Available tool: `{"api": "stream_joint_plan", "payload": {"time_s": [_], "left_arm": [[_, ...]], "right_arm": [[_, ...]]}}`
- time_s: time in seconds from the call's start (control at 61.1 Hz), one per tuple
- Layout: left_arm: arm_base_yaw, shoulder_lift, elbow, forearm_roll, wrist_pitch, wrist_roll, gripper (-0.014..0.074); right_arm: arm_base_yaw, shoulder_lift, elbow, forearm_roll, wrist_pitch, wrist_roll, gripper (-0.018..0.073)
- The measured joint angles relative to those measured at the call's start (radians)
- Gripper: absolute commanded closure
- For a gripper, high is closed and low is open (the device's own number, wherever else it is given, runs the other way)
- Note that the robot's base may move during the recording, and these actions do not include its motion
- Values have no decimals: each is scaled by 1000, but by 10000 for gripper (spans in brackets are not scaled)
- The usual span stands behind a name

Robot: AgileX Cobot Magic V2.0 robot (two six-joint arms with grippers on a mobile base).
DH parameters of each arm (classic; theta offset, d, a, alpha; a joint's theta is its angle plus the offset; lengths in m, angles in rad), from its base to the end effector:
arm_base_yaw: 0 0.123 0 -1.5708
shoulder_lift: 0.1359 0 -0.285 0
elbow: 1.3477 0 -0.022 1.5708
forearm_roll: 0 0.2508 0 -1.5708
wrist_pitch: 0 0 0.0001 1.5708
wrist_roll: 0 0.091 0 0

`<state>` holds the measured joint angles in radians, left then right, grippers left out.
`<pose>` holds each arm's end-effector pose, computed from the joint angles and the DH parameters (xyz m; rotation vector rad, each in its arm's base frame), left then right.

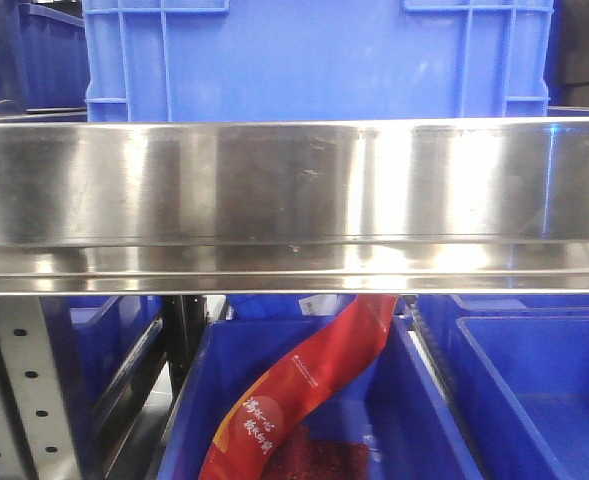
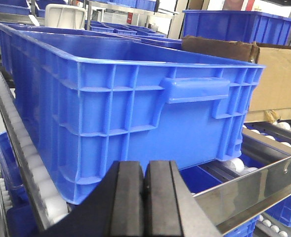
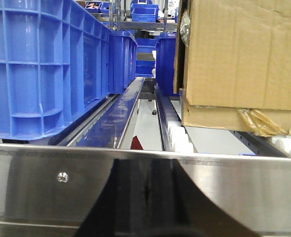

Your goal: Grab block from conveyor and place in blue bin

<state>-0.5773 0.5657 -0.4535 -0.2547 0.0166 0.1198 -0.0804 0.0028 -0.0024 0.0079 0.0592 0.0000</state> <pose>0.1041 -0.0683 0.3188 0.3631 1.5994 -0.5519 0.0565 -0.0045 0.2085 0.0677 1.5420 -0.0572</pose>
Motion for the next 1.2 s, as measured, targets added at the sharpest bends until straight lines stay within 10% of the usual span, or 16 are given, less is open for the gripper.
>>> {"api": "stream_joint_plan", "payload": {"time_s": [0.327, 0.573, 1.195], "left_arm": [[289, -253, 222, 315, -17, -196, 707], [466, -492, 411, 341, -17, -226, 707], [519, -561, 454, 308, -22, -227, 707]], "right_arm": [[-1, 0, 0, 0, 0, 0, 727], [-1, 0, 0, 0, 0, 0, 727], [-1, 0, 1, 0, 0, 0, 727]]}}
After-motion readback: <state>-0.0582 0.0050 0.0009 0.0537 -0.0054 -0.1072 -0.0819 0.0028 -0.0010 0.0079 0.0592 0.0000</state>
